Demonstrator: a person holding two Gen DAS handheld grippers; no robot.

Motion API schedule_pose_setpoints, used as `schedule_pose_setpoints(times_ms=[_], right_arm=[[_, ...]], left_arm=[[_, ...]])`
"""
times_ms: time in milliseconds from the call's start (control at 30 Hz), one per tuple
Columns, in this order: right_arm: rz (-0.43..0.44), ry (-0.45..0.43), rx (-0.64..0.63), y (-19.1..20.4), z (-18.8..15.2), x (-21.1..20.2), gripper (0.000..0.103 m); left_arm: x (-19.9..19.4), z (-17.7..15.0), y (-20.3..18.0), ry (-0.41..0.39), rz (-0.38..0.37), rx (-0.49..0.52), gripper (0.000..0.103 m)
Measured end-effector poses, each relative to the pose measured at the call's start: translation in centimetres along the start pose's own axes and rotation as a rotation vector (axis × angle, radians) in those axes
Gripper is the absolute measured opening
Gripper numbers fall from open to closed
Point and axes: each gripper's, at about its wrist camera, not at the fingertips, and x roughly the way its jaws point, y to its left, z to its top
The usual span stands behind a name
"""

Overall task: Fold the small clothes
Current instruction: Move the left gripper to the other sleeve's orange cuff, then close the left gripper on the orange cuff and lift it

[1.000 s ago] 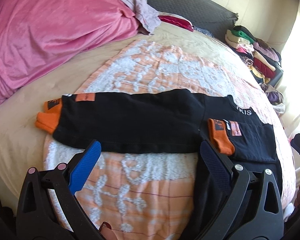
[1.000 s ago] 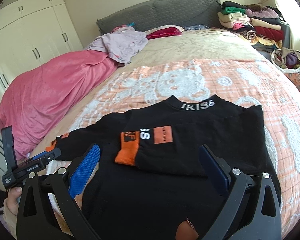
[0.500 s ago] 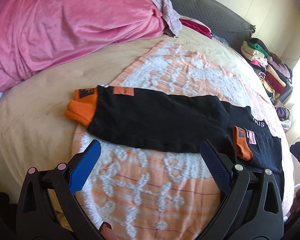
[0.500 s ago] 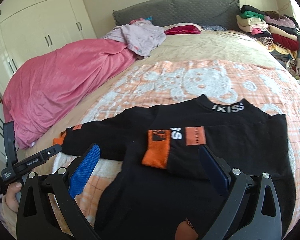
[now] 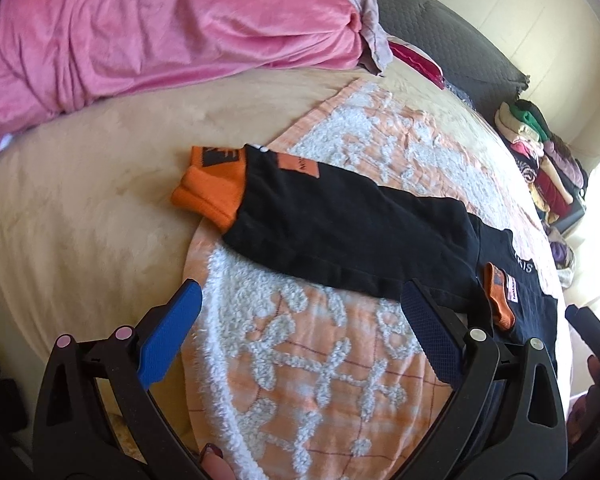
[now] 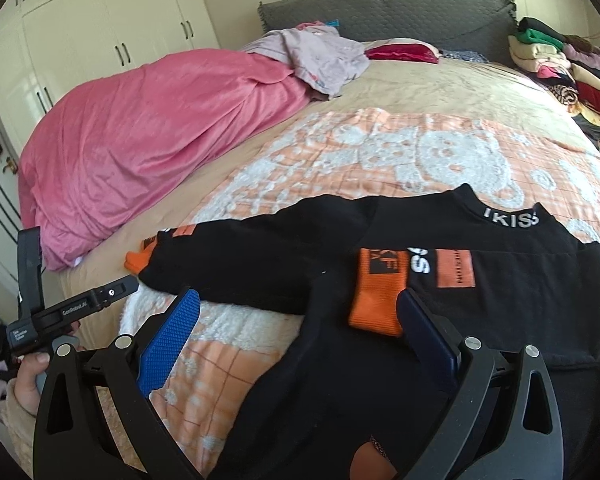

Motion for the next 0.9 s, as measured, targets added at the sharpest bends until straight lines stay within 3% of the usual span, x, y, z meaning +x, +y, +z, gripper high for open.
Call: schedule_pose_setpoints(times_ms=[167,267,333,433,800,900], right_arm=[[0.015,0.026,-0.017,1.0,-0.4,1.1,0.098],[0.023,0.042,-0.027,1.6,-0.9,1.9,0.098],[0.028,0.049,-0.031,1.8,-1.1,2.3,0.098],[0.033,0.061,-0.023,2.0,-1.5,2.9,0.098],[0.031,0.076,0.026,1.0,-2.2,4.1,0.098],[0.027,0.084,0.042,0.6,-2.3,4.5,0.098]], left_arm=[[0.4,-0.2,1.7,0.015,-0.046,-0.056,0.091],[0.9,-0.3,2.4,0.024,-0.056,-0.086,0.08],[1.3,-0.3,3.0,0.03,-0.075,-0.115,0.066],[1.7,0.1,3.3,0.024,-0.076,-0.13,0.056],[4.3,1.9,4.2,0.013,-0.052,-0.177,0.053],[4.8,2.5,4.3,-0.002,-0.024,-0.185,0.044]])
